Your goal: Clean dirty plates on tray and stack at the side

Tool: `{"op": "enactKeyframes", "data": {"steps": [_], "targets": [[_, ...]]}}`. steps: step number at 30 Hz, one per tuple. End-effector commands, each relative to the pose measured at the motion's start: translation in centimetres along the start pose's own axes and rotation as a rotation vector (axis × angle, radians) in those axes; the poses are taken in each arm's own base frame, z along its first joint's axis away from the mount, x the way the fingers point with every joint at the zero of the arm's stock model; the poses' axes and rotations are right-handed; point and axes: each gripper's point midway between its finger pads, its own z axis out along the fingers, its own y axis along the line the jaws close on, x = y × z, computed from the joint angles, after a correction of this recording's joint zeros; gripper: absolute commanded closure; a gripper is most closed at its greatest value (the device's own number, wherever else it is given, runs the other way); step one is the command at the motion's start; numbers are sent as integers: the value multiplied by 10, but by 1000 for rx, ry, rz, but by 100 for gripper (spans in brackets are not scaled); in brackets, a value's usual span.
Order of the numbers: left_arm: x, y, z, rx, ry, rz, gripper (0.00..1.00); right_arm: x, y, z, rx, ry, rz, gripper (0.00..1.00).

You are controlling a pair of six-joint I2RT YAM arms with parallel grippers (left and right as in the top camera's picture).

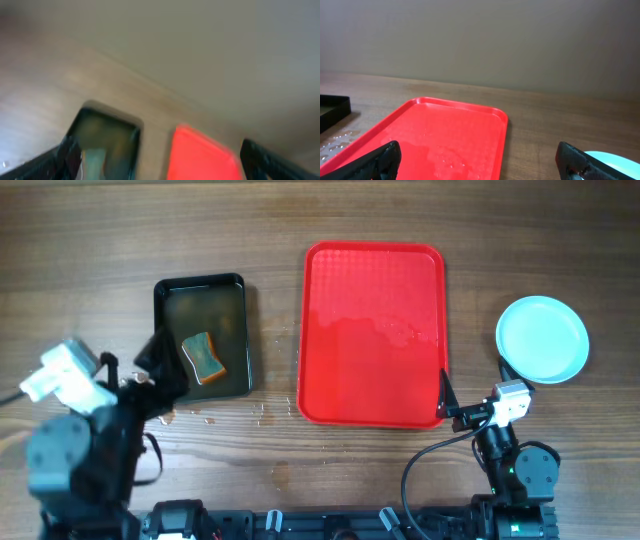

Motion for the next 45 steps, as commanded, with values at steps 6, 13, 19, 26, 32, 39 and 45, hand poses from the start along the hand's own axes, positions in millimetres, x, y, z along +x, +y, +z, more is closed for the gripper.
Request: {"op": "enactKeyframes", "data": {"steps": [6, 13, 19, 26, 32, 39, 45], "targets": [[88, 21, 22, 236, -133, 69, 0, -3, -3, -1, 17, -15, -21, 0], [118, 41, 33, 238, -193, 66, 0, -3, -3, -1, 16, -15, -20, 0], [154, 59, 49, 205, -112, 63, 0, -3, -3, -1, 17, -15, -21, 0], [165, 65, 51, 181, -66, 62, 0, -3, -3, -1, 17, -15, -21, 0], [165, 65, 51, 181, -65, 62, 0, -3, -3, -1, 16, -15, -21, 0], [165, 65, 51, 181, -65, 62, 0, -3, -3, -1, 16, -15, -21, 0], [165, 65, 51, 181, -65, 62, 0, -3, -3, -1, 16, -15, -21, 0]]}}
